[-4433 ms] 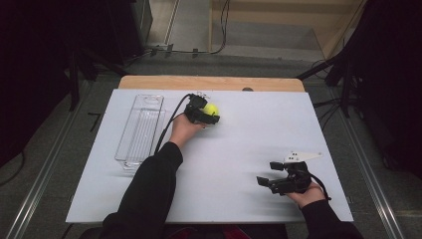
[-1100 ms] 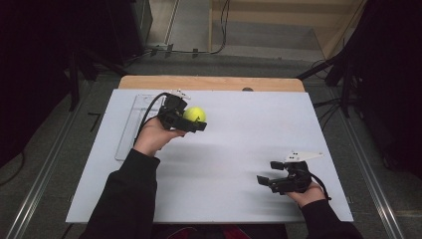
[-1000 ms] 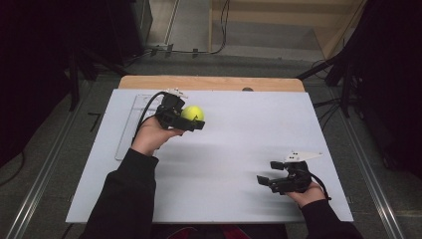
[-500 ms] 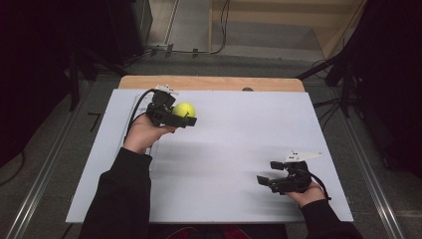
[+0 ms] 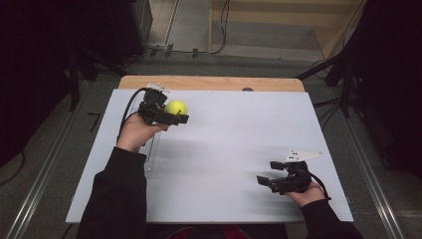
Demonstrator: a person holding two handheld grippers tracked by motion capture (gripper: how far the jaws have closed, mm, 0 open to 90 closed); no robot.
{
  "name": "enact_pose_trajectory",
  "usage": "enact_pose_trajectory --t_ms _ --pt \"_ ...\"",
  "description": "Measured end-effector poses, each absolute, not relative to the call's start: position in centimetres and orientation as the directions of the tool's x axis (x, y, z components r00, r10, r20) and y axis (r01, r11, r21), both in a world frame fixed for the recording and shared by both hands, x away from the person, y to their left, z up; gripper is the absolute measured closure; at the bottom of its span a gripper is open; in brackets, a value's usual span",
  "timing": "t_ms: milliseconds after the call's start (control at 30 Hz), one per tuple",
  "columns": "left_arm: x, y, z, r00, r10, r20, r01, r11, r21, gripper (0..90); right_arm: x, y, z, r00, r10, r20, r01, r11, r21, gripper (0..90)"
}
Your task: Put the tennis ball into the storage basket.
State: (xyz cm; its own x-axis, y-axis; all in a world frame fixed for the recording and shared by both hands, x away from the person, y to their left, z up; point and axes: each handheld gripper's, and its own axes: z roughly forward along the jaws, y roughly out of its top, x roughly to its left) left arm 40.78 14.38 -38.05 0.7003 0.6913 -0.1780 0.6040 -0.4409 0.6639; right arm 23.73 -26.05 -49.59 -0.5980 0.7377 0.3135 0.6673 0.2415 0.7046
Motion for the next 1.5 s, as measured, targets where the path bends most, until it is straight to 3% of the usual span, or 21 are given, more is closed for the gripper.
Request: enact_pose_trajectory --t_ms 1500 --pt "41.3 21.7 -38.6 0.529 0.827 -0.192 0.686 -0.283 0.670 26.4 24.6 -25.4 -49.6 -0.615 0.726 0.308 0.658 0.257 0.708 13.3"
